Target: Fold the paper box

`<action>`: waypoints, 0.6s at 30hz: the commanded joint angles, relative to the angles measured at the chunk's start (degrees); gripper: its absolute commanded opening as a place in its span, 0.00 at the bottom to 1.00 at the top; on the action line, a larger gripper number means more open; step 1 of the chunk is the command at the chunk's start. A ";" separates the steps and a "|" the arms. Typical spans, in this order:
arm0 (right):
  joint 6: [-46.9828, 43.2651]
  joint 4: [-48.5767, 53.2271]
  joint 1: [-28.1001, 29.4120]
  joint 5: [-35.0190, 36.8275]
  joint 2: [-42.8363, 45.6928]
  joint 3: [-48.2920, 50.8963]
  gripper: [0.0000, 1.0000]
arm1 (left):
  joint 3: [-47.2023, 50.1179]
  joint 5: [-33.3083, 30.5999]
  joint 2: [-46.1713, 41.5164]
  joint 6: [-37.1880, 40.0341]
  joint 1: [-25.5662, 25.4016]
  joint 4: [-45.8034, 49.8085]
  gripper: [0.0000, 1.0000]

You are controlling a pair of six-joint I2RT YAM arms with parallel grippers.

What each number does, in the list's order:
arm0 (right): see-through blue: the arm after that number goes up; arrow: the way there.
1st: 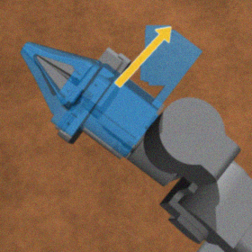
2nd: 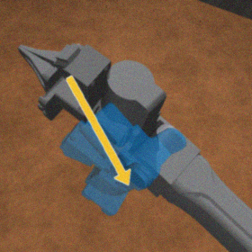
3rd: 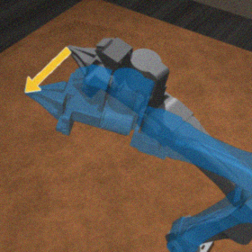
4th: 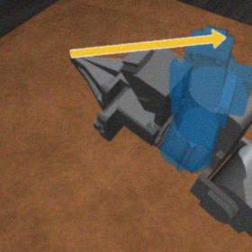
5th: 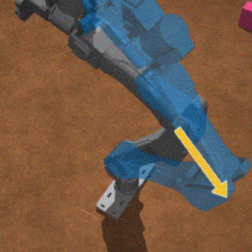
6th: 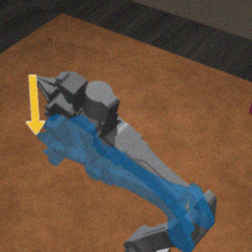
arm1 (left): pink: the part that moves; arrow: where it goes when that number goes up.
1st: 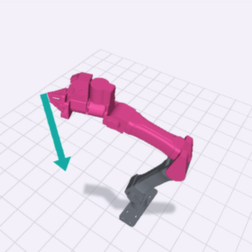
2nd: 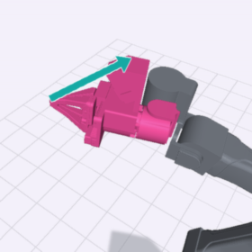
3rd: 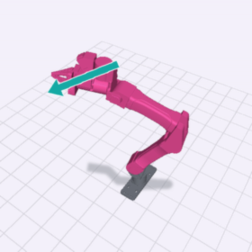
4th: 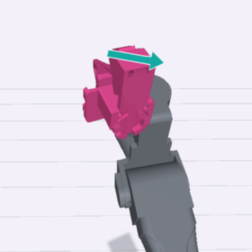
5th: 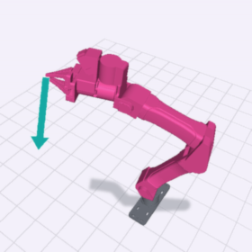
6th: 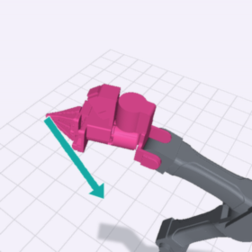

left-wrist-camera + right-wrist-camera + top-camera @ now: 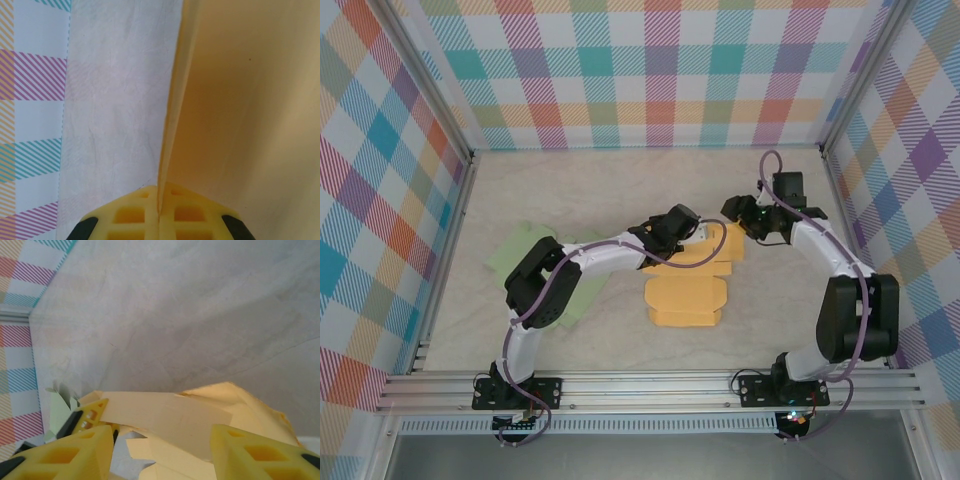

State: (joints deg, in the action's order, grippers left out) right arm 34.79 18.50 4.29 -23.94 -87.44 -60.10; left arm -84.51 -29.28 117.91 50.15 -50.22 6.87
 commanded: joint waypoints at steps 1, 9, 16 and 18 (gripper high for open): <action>0.74 -2.00 1.65 -1.93 -2.96 -1.46 0.54 | 0.89 -1.69 -0.16 -2.07 -0.85 -2.20 0.00; 3.89 -7.81 3.86 -6.17 -7.47 -1.78 0.52 | 0.88 -1.30 -0.54 -2.27 -0.86 -2.56 0.00; 10.33 -18.15 4.13 -12.20 -8.69 0.94 0.39 | 0.98 -0.86 -0.70 -4.09 -1.07 -2.73 0.00; 9.81 -17.03 4.14 -11.26 -8.56 0.80 0.38 | 1.27 -1.45 -0.87 -4.27 -1.03 -3.24 0.00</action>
State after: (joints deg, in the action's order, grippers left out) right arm 42.50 5.85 7.92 -31.62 -95.59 -59.81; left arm -84.12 -30.76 117.91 47.35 -50.24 5.28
